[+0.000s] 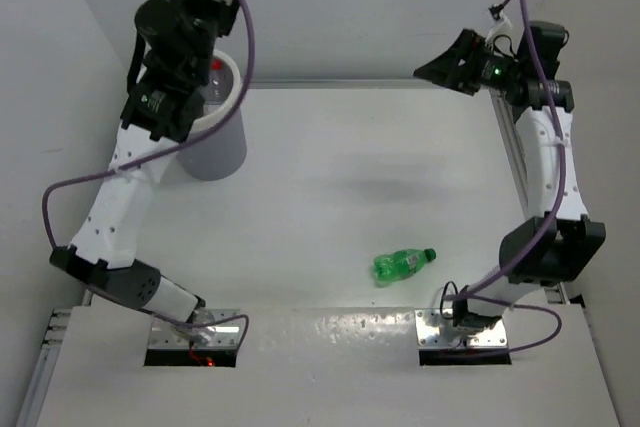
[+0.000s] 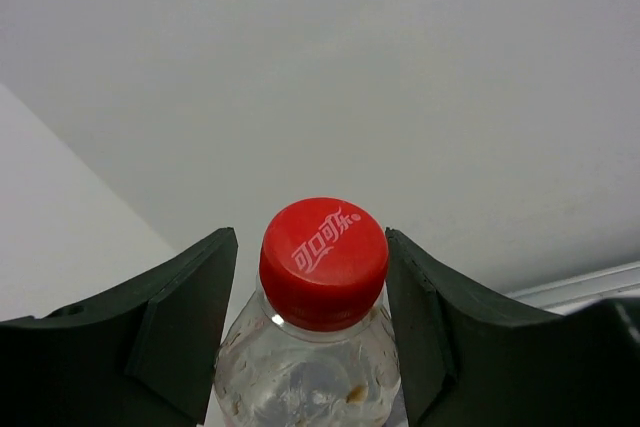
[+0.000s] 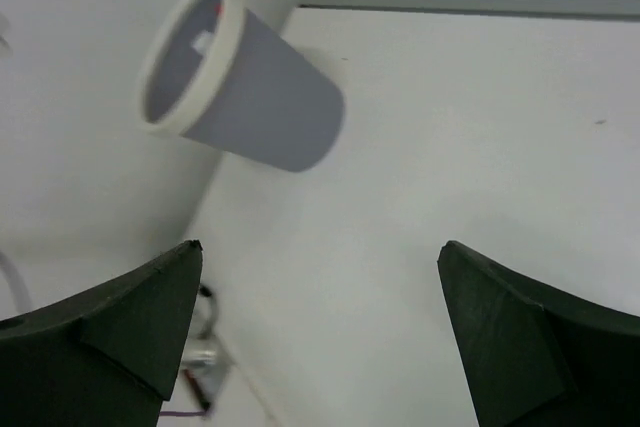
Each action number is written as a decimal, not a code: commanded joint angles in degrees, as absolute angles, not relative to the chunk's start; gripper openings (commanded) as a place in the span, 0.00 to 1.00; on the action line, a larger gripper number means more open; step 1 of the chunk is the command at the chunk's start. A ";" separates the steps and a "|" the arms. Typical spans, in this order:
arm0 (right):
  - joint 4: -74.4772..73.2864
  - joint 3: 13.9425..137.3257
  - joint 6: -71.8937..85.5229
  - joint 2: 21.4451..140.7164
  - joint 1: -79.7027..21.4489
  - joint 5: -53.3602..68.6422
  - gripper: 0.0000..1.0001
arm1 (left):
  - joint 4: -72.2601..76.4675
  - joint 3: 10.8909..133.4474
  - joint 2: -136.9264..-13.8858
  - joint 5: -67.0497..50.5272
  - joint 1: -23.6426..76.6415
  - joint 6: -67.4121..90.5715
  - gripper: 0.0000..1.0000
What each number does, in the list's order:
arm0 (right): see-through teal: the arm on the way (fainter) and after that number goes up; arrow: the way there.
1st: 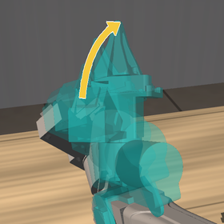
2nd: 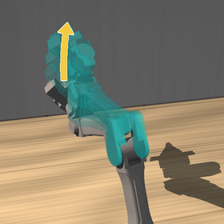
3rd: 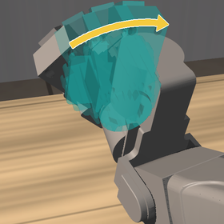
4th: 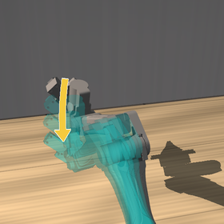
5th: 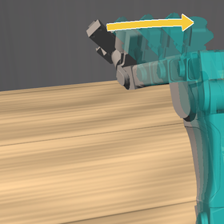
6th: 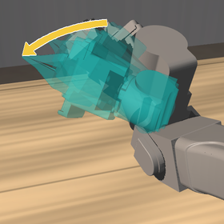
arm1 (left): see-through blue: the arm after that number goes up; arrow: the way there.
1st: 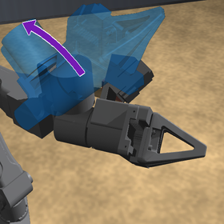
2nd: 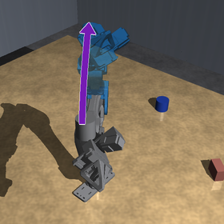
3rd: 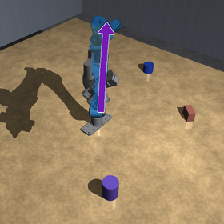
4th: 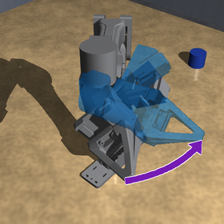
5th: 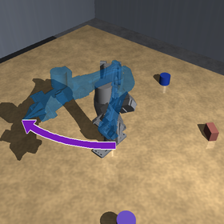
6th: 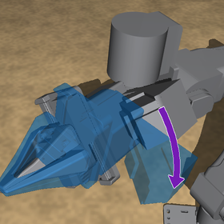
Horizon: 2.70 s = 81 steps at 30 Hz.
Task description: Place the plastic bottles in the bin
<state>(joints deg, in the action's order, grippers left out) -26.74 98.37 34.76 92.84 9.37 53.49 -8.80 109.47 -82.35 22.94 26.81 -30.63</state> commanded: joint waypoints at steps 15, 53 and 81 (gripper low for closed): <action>-54.56 71.82 -40.03 72.69 2.11 39.38 0.99 | -26.46 113.75 -99.40 -8.25 -1.93 8.88 0.21; -44.36 45.31 -65.31 73.31 -20.74 35.39 0.28 | -1.44 74.90 -59.53 -32.25 -5.27 16.60 0.99; 15.99 87.28 41.22 88.51 -32.95 63.19 0.21 | 4.83 81.21 -67.49 -58.19 16.08 33.75 0.99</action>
